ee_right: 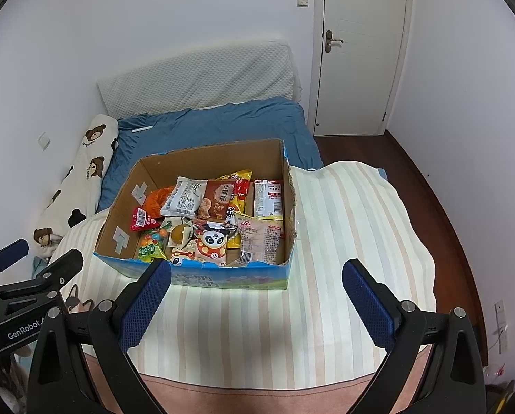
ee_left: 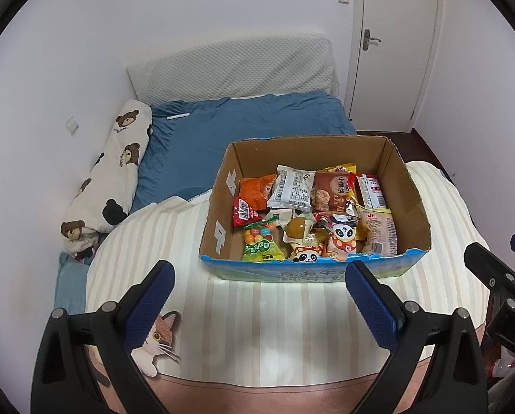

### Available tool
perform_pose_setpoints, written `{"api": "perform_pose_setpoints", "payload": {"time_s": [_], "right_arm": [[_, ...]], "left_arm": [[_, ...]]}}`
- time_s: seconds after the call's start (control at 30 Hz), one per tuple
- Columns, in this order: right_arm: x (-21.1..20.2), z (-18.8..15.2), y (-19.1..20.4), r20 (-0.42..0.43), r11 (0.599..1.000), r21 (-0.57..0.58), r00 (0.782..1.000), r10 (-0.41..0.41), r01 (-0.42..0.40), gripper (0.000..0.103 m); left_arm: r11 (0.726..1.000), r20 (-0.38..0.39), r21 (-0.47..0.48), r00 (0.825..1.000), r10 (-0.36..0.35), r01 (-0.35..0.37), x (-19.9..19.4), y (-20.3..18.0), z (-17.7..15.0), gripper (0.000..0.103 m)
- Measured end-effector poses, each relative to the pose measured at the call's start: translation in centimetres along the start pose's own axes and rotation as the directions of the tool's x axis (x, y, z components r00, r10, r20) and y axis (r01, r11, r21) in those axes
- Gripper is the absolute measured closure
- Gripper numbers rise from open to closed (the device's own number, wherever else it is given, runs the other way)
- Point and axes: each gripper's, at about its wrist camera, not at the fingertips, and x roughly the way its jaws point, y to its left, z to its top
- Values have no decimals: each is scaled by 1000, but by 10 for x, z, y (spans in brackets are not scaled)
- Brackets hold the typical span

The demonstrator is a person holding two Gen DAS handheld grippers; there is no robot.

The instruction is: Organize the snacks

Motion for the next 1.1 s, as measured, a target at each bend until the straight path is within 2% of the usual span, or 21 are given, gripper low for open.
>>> {"api": "perform_pose_setpoints", "payload": {"time_s": [1.1], "right_arm": [[-4, 0, -1, 9, 1000, 1, 1000, 2, -2, 2]], "left_arm": [[1000, 16, -1, 1000, -16, 16, -6, -7, 1, 2]]}}
